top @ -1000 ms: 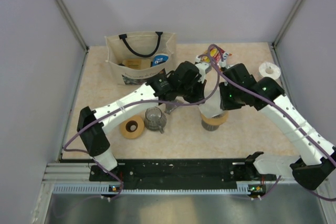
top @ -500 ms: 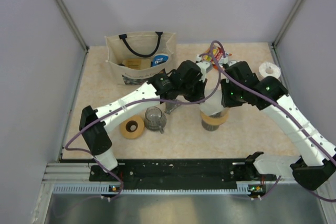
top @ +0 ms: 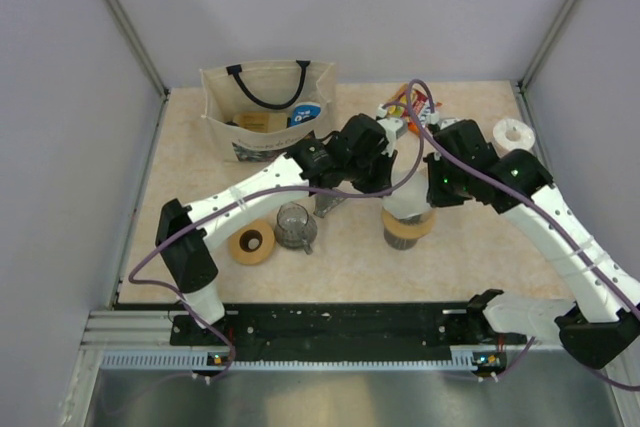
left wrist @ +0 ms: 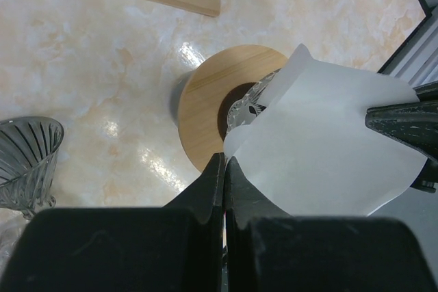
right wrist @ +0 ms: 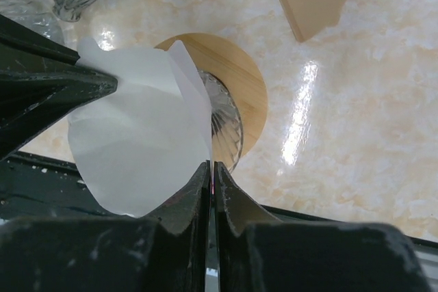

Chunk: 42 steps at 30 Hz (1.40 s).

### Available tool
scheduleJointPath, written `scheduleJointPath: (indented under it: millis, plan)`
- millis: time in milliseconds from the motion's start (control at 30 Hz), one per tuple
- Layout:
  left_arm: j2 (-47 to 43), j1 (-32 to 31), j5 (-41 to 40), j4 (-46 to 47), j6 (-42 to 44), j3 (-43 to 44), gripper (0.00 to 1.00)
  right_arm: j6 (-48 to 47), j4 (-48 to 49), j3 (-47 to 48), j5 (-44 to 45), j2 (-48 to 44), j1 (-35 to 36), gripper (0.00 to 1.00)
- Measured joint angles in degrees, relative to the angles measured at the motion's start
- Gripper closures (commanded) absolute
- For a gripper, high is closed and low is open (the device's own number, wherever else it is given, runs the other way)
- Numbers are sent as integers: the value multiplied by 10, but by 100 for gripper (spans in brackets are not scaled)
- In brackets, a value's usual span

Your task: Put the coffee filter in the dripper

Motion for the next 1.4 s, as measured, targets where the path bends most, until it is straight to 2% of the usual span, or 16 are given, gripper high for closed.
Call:
scheduleJointPath:
  millis: [400, 433, 667, 833, 867, 933, 1133, 1200, 1400]
  plan:
    - [16, 0, 7, -9, 2, 10, 100, -5, 18, -54, -44, 0, -45, 98]
    - [16, 0, 9, -10, 2, 11, 97, -6, 19, -56, -45, 0, -45, 98]
    - [16, -1, 13, -15, 16, 11, 45, -12, 22, -56, -54, 0, -46, 94]
    - [16, -2, 13, -16, 20, 11, 27, -16, 22, -56, -59, 0, -48, 87]
    - [16, -3, 13, -16, 20, 11, 25, -16, 22, -56, -60, 0, -48, 85]
    - [16, -3, 12, -16, 21, 11, 22, -17, 22, -55, -61, 0, -48, 73]
    - [16, -3, 9, -18, 23, 11, 18, -20, 22, -54, -60, -3, -48, 55]
    - [16, -3, 8, -18, 23, 11, 18, -20, 22, -54, -56, -4, -48, 52]
    - [18, -3, 7, -19, 23, 12, 18, -21, 26, -47, -51, -9, -48, 52]
